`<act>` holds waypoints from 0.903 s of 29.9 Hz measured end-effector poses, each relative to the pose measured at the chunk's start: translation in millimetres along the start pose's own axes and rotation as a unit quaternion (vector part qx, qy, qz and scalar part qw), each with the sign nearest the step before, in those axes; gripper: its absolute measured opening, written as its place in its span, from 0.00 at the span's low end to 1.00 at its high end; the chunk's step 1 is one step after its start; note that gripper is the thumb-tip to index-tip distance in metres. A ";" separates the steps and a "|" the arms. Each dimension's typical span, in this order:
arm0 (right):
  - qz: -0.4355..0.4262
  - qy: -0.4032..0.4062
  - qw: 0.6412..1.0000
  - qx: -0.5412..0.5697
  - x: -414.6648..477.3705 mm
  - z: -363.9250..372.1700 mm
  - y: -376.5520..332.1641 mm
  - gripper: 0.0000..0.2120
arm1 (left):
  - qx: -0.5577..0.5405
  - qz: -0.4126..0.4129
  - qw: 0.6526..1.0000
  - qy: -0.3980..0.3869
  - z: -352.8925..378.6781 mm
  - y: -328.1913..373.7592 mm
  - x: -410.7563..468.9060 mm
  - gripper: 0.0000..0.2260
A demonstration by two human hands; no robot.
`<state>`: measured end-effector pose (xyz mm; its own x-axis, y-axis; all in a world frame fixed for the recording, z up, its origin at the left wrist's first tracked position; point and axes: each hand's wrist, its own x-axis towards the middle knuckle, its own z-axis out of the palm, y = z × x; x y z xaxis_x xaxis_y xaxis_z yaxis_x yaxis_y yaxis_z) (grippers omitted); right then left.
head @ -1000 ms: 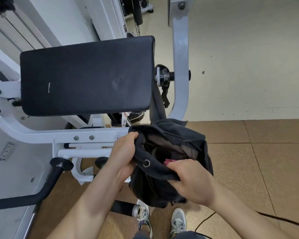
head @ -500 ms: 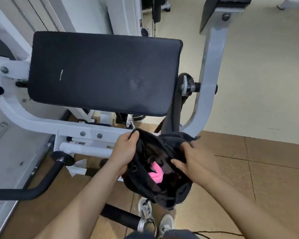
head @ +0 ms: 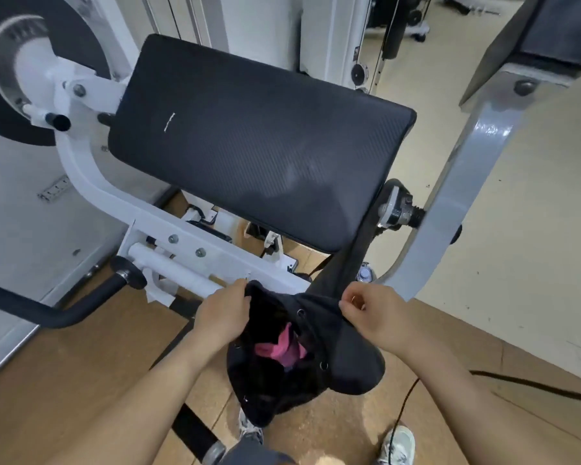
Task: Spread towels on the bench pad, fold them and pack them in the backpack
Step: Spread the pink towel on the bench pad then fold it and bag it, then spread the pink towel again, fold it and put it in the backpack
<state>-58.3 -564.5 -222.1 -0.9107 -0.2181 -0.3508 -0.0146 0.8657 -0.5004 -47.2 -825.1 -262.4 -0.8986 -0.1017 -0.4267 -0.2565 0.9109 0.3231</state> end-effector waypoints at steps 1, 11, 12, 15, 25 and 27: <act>-0.023 -0.001 0.999 0.027 1.0 -11.8 6.2 0.06 | 0.014 -0.025 1.000 0.002 5.6 3.6 -5.1 0.07; -0.097 0.049 0.965 0.238 -55.2 -173.3 138.4 0.08 | -0.127 0.026 0.972 0.197 -18.9 227.0 -71.3 0.10; -0.096 0.077 0.958 0.258 -57.9 -194.1 152.6 0.09 | -0.150 0.057 0.963 0.218 -29.7 261.2 -74.4 0.11; -0.105 0.150 0.930 0.320 -57.6 -247.3 183.4 0.09 | -0.179 0.147 0.935 0.270 -67.0 345.5 -79.0 0.12; -0.264 0.247 0.871 0.333 15.5 -407.6 172.8 0.08 | -0.128 0.223 0.864 0.433 -198.4 478.6 -21.2 0.09; -0.309 0.245 0.871 0.294 39.4 -432.6 155.8 0.08 | -0.107 0.221 0.864 0.439 -217.5 487.4 -0.1 0.09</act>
<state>-275.1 -243.2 28.5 -0.8725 -0.2174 0.4375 -0.4822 0.2397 -0.8426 -249.5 -468.0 78.8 -0.8255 -0.1122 0.5531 0.2054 0.8531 0.4796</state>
